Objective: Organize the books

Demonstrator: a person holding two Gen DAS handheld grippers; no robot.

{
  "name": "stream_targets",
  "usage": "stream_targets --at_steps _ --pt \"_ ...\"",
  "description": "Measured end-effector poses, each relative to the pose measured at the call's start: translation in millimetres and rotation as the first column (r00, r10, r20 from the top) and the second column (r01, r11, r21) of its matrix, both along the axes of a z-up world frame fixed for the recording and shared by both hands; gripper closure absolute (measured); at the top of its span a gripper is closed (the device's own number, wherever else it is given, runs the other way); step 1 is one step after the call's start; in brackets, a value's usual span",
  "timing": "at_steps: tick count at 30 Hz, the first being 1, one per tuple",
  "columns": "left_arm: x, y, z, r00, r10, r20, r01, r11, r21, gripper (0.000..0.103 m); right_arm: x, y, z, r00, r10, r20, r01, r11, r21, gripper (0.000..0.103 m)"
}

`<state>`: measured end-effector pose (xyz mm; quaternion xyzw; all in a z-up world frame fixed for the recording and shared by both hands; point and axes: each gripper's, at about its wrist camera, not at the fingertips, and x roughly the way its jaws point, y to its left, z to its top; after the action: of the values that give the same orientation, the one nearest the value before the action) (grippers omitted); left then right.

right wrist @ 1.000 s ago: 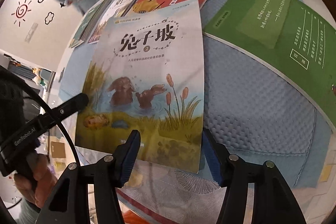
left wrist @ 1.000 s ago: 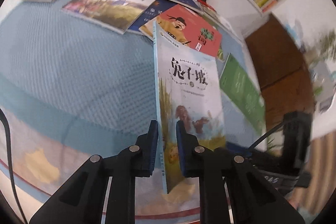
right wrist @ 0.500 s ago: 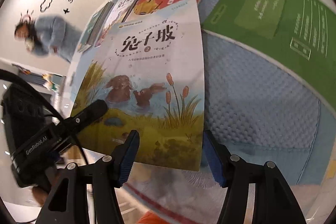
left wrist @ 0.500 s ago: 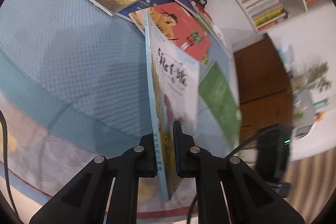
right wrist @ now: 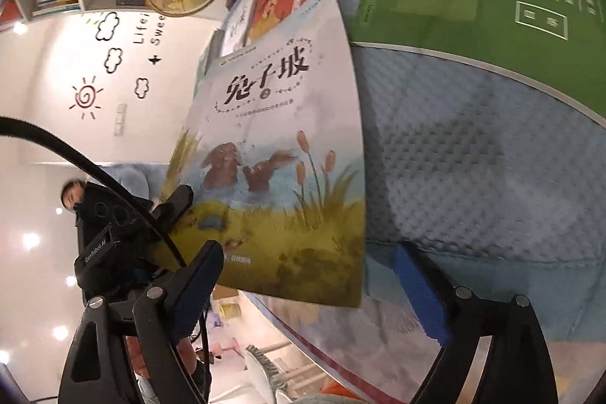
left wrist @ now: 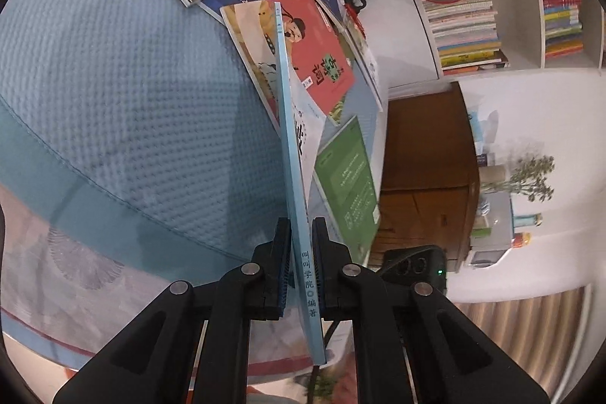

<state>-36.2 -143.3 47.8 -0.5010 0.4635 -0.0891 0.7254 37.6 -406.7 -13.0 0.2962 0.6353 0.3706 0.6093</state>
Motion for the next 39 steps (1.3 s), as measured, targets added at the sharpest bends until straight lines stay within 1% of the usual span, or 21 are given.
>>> stream_targets --at_steps 1,4,6,7,8,10,12,15,17,19,20,22,23,24,26,27,28,30,33,35,39 --pt "0.7 -0.4 -0.6 1.0 -0.003 -0.002 0.003 1.0 -0.004 0.095 0.4 -0.5 -1.4 1.0 -0.006 -0.002 0.006 1.0 0.016 0.031" --pt "1.5 0.4 -4.3 1.0 0.006 -0.004 -0.006 0.999 -0.031 0.095 -3.4 6.0 -7.4 1.0 0.001 -0.024 -0.001 1.0 0.029 0.042" --pt "1.0 6.0 -8.8 1.0 0.028 -0.005 -0.028 0.995 -0.096 0.095 -7.9 4.0 -6.5 1.0 0.016 -0.012 -0.015 0.999 0.05 0.043" --pt "0.6 7.9 -10.5 0.999 0.034 -0.008 -0.035 0.993 -0.117 0.095 -9.6 3.3 -8.7 0.999 0.018 -0.03 -0.016 0.997 0.07 0.043" --pt "0.8 8.5 -10.5 0.999 0.035 -0.008 -0.035 0.992 -0.119 0.095 -10.7 -0.2 -13.7 0.998 0.021 -0.057 -0.016 0.996 0.09 0.043" --pt "1.8 8.0 -9.2 1.0 0.027 -0.01 -0.028 0.994 -0.11 0.095 -12.0 1.6 -26.1 0.992 0.014 -0.122 0.0 0.993 0.117 0.037" --pt "2.8 5.8 -9.4 1.0 0.027 -0.004 -0.027 0.989 -0.145 0.095 -10.7 0.9 -26.5 0.992 0.009 -0.124 0.009 0.99 0.142 0.035" --pt "3.4 4.4 -8.7 1.0 0.014 0.002 -0.014 0.99 -0.144 0.095 -9.0 1.1 -21.0 0.996 -0.01 -0.092 0.024 0.987 0.157 0.036" --pt "2.8 5.6 -9.1 1.0 0.017 -0.008 -0.018 0.992 -0.127 0.095 -9.0 -2.4 -19.5 0.997 -0.023 -0.072 0.033 0.989 0.142 0.046" --pt "2.8 7.2 -7.4 1.0 0.008 -0.023 -0.009 0.998 -0.059 0.095 -9.1 -5.9 -15.4 0.998 -0.025 -0.055 0.032 0.991 0.13 0.065" --pt "3.6 5.9 -6.9 0.999 -0.008 -0.039 0.008 1.0 -0.01 0.095 -9.9 -7.1 -12.0 0.999 -0.022 -0.042 0.027 0.992 0.12 0.067" --pt "5.0 -1.0 -6.2 0.997 -0.05 -0.054 0.054 0.996 0.066 0.095 -8.1 1.8 1.4 1.0 0.003 0.031 -0.005 0.998 0.057 0.068" --pt "5.2 -3.8 -6.1 0.996 -0.065 -0.056 0.07 0.993 0.091 0.095 -9.9 4.3 8.3 0.997 0.026 0.078 -0.027 0.999 0.016 0.068" --pt "5.9 -9.9 -3.5 0.995 -0.086 -0.059 0.094 0.985 0.148 0.095 -12.4 9.7 17.3 0.99 0.055 0.129 -0.052 0.998 -0.027 0.068" --pt "5.6 -18.0 3.6 0.993 -0.107 -0.048 0.115 0.965 0.237 0.095 -18.4 23.4 33.9 0.968 0.11 0.223 -0.087 0.99 -0.112 0.068" --pt "5.3 -20.7 7.2 0.992 -0.116 -0.042 0.123 0.955 0.27 0.095 -23.3 32.7 43.4 0.946 0.156 0.284 -0.108 0.978 -0.178 0.068" --pt "5.1 -24.8 12.9 0.991 -0.128 -0.037 0.133 0.94 0.315 0.095 -26.2 37.5 47.6 0.931 0.183 0.315 -0.119 0.97 -0.211 0.069" --pt "2.9 -30.8 24.5 0.988 -0.154 -0.015 0.148 0.911 0.384 0.095 -34.3 49.4 57.4 0.89 0.249 0.382 -0.144 0.948 -0.283 0.069" --pt "-1.3 -36.8 43.4 0.982 -0.189 0.022 0.157 0.87 0.467 0.095 -49.0 64.2 73.4 0.809 0.339 0.48 -0.164 0.914 -0.37 0.069" --pt "-5.6 -32.7 49.5 0.981 -0.193 0.038 0.152 0.866 0.477 0.095 -56.4 66.7 81.0 0.772 0.374 0.515 -0.175 0.903 -0.393 0.069" --pt "-13.7 -23.2 58.5 0.979 -0.187 0.078 0.128 0.87 0.476 0.095 -64.2 65.3 92.1 0.736 0.39 0.553 -0.176 0.899 -0.4 0.069"
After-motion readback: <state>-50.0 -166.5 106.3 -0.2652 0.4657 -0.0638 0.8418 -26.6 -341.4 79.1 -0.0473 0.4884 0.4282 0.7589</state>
